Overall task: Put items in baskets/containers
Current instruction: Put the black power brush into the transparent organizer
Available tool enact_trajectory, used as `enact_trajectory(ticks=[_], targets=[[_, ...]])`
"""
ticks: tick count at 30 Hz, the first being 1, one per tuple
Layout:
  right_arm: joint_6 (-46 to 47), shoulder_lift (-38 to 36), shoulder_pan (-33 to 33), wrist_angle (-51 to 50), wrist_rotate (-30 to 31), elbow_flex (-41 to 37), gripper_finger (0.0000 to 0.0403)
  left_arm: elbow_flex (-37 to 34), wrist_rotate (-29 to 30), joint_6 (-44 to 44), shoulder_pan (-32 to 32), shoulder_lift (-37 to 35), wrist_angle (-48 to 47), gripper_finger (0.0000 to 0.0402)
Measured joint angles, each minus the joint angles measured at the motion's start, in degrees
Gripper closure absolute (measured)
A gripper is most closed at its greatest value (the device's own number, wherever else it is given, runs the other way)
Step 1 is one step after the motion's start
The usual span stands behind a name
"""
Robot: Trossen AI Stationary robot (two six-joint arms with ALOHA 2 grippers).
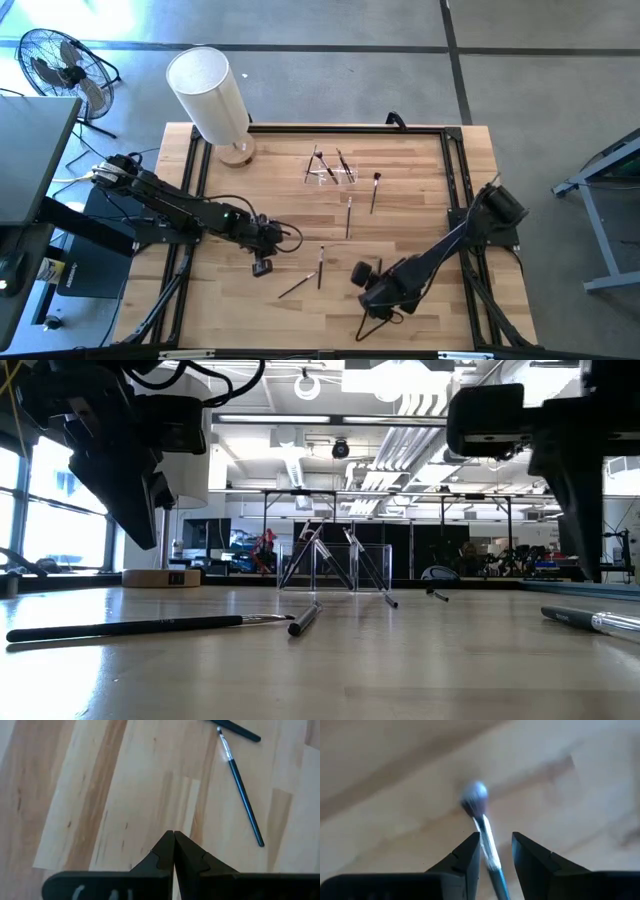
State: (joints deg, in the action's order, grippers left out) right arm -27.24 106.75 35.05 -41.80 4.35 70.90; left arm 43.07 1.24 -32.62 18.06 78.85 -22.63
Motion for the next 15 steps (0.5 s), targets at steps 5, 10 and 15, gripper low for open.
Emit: enact_trajectory(ticks=[5, 10, 15], targets=[[-0.2, 2.9, 1.3, 0.8, -1.9, 1.0, 0.0303, 0.0, -1.0, -0.1, 0.0, 0.0, 0.0, 0.0401], [-0.1, 5.2, 1.5, 4.8, -3.5, 1.1, 0.0308, 0.0, -4.0, -0.6, 0.0, 0.0, 0.1, 0.0401], [-0.8, 7.5, 1.5, 4.8, -3.4, 1.3, 0.0337, 0.0, -4.2, -0.7, 0.0, 0.0, 0.2, 0.0401]])
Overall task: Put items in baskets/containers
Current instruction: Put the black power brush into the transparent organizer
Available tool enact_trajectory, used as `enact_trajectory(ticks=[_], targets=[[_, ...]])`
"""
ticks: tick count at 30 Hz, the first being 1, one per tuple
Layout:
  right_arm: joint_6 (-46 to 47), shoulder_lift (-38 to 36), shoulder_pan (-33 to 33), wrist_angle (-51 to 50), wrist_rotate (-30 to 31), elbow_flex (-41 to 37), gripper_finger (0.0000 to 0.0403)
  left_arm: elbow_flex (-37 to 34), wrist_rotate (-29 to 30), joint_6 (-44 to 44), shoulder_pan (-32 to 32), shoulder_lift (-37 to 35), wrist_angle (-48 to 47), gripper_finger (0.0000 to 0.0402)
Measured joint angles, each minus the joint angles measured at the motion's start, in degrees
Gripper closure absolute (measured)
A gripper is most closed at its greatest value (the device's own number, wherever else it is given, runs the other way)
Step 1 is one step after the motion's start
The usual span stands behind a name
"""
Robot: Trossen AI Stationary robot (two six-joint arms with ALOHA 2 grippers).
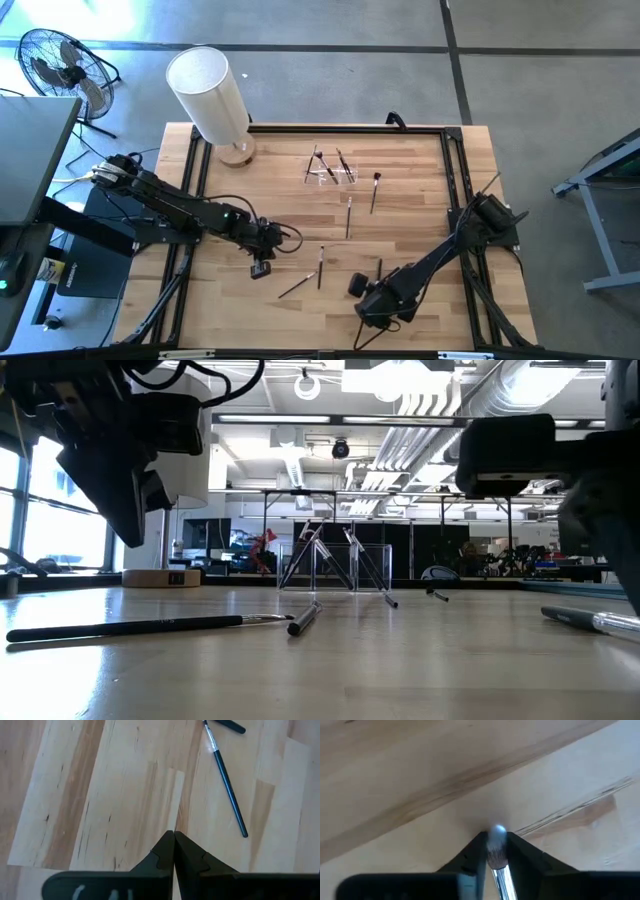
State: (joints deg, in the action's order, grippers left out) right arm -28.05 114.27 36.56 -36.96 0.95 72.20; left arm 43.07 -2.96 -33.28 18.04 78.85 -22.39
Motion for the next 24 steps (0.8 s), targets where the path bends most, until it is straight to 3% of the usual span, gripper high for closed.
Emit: enact_trajectory(ticks=[3, 7, 10, 15, 20, 24], targets=[[6.3, 0.4, 0.0, -0.2, 0.0, 0.0, 0.0385, 0.0, -0.1, 0.1, 0.0, 0.0, -0.1, 0.0401], [18.6, -1.2, -0.1, -1.8, 1.1, -0.1, 0.0388, 0.0, -1.5, 0.4, 0.0, 0.0, -0.1, 0.0401], [29.2, -3.9, -0.4, -6.0, 5.8, -0.5, 0.0397, 0.0, -1.5, 1.0, 0.0, 0.0, -0.1, 0.0401], [54.3, -11.7, -1.7, -10.8, 16.2, -0.7, 0.0399, 0.0, -0.7, 1.9, 0.0, 0.0, 0.1, 0.0401], [74.2, -22.4, -1.8, -8.2, 22.7, -6.9, 0.0399, 0.0, 0.5, 1.9, 0.0, 0.0, 4.1, 0.0401], [83.2, -32.7, -2.8, 2.8, 27.4, -19.0, 0.0400, 0.0, 1.4, 2.9, 0.0, 0.0, 8.7, 0.0401]])
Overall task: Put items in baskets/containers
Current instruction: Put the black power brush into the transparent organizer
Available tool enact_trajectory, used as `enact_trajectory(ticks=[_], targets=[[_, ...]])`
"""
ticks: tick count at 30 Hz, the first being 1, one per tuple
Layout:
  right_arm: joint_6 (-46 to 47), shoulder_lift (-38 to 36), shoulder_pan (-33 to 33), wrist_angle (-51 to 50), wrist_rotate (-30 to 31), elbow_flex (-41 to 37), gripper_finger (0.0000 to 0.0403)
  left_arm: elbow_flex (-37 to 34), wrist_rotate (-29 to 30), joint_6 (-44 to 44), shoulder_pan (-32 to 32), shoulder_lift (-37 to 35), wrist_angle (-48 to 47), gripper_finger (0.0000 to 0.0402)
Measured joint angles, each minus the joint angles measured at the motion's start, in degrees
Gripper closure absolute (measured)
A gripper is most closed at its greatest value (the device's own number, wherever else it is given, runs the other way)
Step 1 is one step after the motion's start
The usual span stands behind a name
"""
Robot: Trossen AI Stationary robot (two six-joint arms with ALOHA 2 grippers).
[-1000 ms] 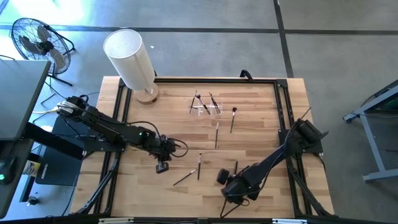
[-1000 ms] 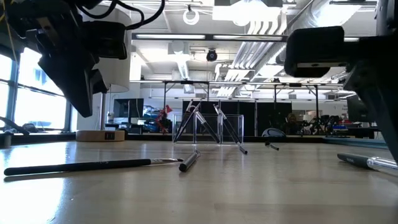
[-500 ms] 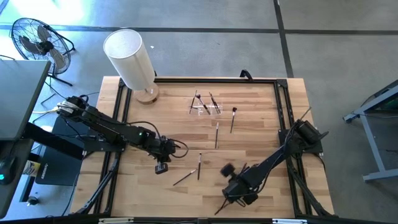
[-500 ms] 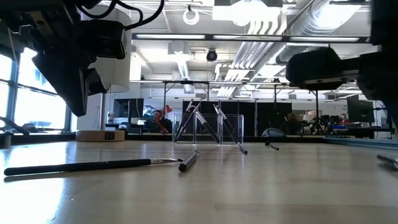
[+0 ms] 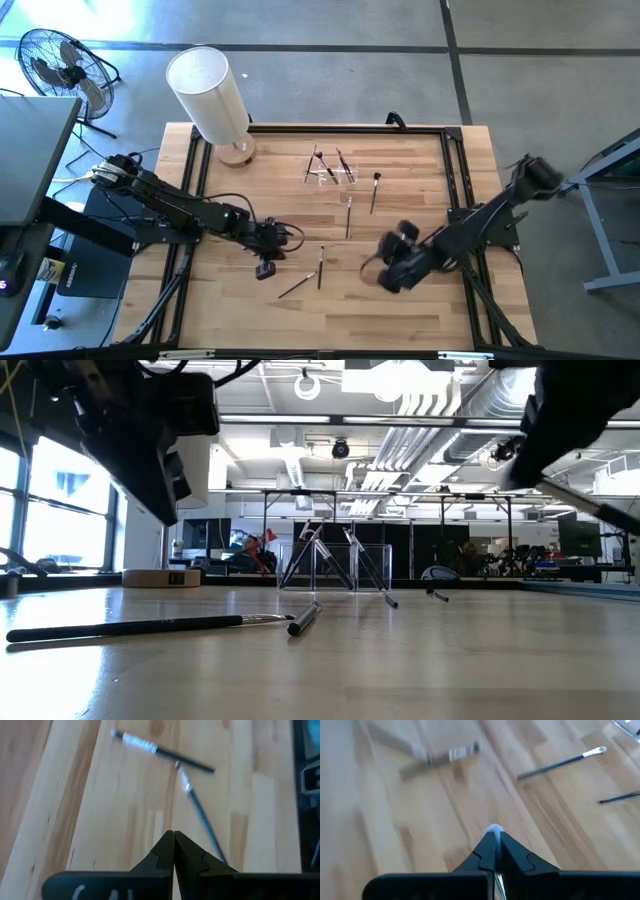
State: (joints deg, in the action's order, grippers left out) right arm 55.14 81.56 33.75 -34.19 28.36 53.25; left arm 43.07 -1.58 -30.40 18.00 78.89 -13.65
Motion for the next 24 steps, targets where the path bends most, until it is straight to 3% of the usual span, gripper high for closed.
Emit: enact_trajectory(ticks=[3, 7, 10, 13, 19, 24], targets=[[0.7, -8.1, -2.3, 17.8, 4.1, -11.7, 0.0401, 0.0, 2.8, -0.4, 0.0, 0.0, 2.2, 0.0401], [-11.0, -14.8, -9.7, 52.0, 5.2, -26.8, 0.0401, 0.0, 10.7, -3.2, 0.0, 0.0, 3.9, 0.0402], [-23.1, -15.7, -18.8, 74.0, 2.8, -34.0, 0.0402, 0.0, 16.6, -5.0, -0.1, 0.0, 4.3, 0.0402], [-30.5, -14.3, -30.0, 89.3, -3.6, -36.6, 0.0402, 0.0, 18.2, -7.7, -1.4, 0.0, 5.4, 0.0402], [-33.5, -7.1, -49.6, 95.3, -27.0, -29.7, 0.0402, 0.0, 17.8, -10.5, -5.5, 0.0, 9.2, 0.0402], [-36.5, 4.3, -57.2, 95.3, -40.6, -19.2, 0.0402, 0.1, 17.8, -10.7, -8.8, 0.0, 11.7, 0.0402]])
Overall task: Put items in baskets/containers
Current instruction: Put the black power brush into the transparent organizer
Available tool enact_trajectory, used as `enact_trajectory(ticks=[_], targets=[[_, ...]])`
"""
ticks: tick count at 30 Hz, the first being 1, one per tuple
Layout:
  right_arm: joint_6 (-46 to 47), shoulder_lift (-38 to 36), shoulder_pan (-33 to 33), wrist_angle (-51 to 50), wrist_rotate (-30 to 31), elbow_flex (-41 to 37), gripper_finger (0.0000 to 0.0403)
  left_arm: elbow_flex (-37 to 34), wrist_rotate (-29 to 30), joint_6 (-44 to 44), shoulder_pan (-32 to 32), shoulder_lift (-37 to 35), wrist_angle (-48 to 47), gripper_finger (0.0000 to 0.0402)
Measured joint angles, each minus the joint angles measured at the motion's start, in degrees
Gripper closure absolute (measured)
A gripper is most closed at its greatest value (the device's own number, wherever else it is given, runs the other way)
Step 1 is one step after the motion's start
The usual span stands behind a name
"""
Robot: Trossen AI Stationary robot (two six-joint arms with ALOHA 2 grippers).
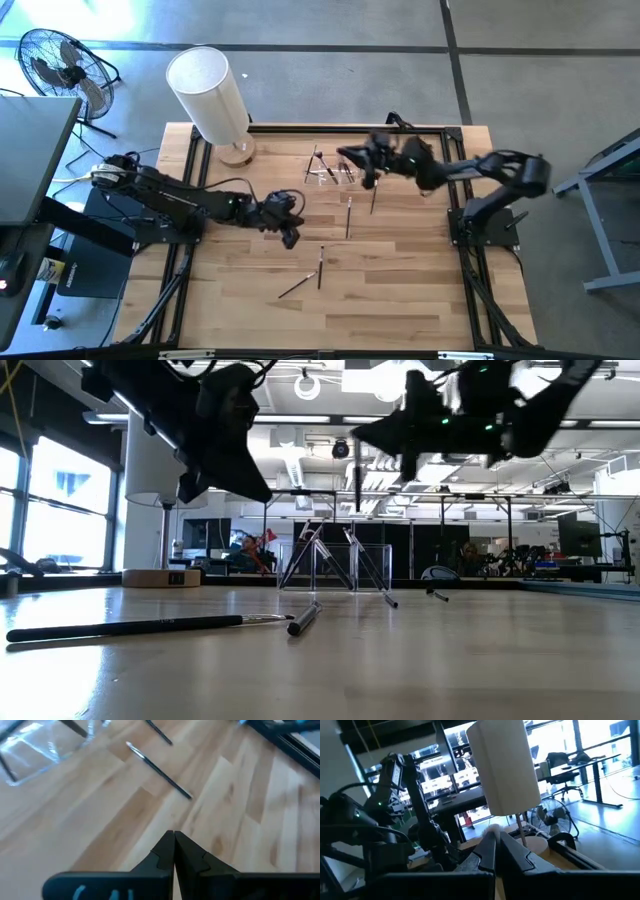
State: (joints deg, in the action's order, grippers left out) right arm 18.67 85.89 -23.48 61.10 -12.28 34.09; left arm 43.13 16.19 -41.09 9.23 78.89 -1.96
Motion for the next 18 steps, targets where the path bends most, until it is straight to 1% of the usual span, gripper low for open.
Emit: enact_trajectory(ticks=[3, 5, 9, 13, 18], targets=[[-2.7, 6.4, -1.6, 0.0, -3.1, 5.3, 0.0402, 0.0, 0.0, -1.9, -1.5, 0.0, 0.5, 0.0401], [-4.4, 10.0, -2.4, 0.0, -4.1, 7.8, 0.0402, 0.0, 0.0, -3.5, -2.2, 0.0, 0.9, 0.0401], [-5.0, 15.5, -4.1, -0.4, -4.5, 9.3, 0.0402, 0.0, -0.2, -5.4, -2.1, 0.0, 1.9, 0.0401], [-5.2, 17.1, -5.2, -1.5, -4.4, 8.7, 0.0394, 0.0, -0.3, -9.8, -2.1, 0.0, 1.8, 0.0401], [-7.1, 16.9, -6.0, -3.3, -4.9, 8.2, 0.0352, 0.0, -0.3, -10.4, -2.1, 0.0, 1.9, 0.0401]])
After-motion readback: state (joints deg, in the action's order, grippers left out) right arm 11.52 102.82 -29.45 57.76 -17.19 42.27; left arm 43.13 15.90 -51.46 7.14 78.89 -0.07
